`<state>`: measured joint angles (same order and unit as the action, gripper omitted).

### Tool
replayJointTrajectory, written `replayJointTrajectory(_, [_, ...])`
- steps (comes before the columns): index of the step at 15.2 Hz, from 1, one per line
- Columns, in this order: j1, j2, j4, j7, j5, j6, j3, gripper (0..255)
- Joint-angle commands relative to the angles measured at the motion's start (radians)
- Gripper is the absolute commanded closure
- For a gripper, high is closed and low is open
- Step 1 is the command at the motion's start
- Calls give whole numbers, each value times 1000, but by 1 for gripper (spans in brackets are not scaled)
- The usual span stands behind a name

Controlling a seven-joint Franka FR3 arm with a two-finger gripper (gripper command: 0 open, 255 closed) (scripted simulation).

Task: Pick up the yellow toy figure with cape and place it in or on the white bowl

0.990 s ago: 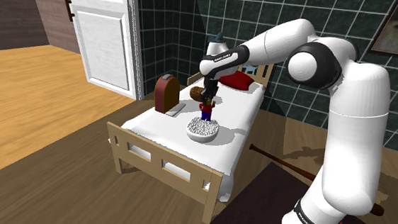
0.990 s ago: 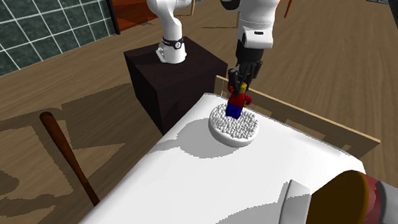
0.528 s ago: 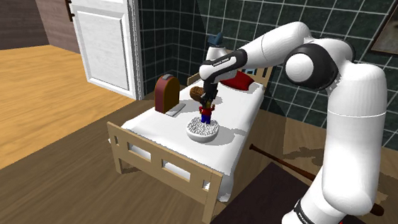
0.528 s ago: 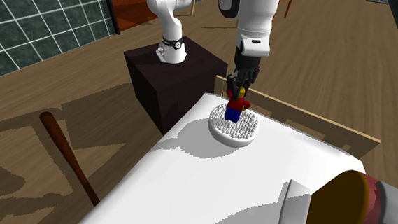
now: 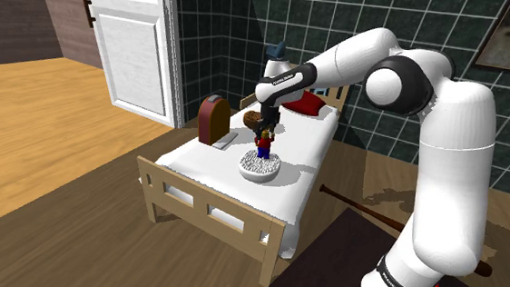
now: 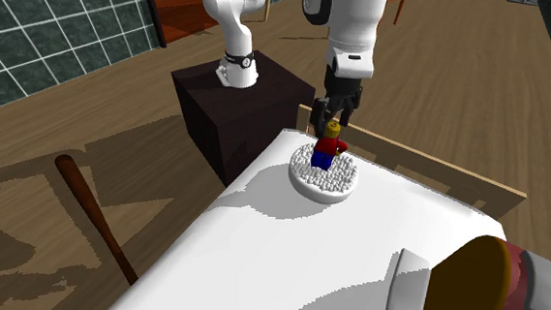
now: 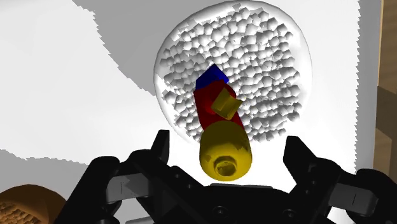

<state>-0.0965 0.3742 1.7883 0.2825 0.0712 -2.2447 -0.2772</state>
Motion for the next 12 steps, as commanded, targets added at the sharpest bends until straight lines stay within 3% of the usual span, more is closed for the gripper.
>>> replayJointTrajectory(1, [0,0,0,0,0,0,0,0])
replayJointTrajectory(5, [-11,-65,-39,-14,-22,102,-8,0])
replayJointTrajectory(12, [-11,-65,-39,-14,-22,102,-8,0])
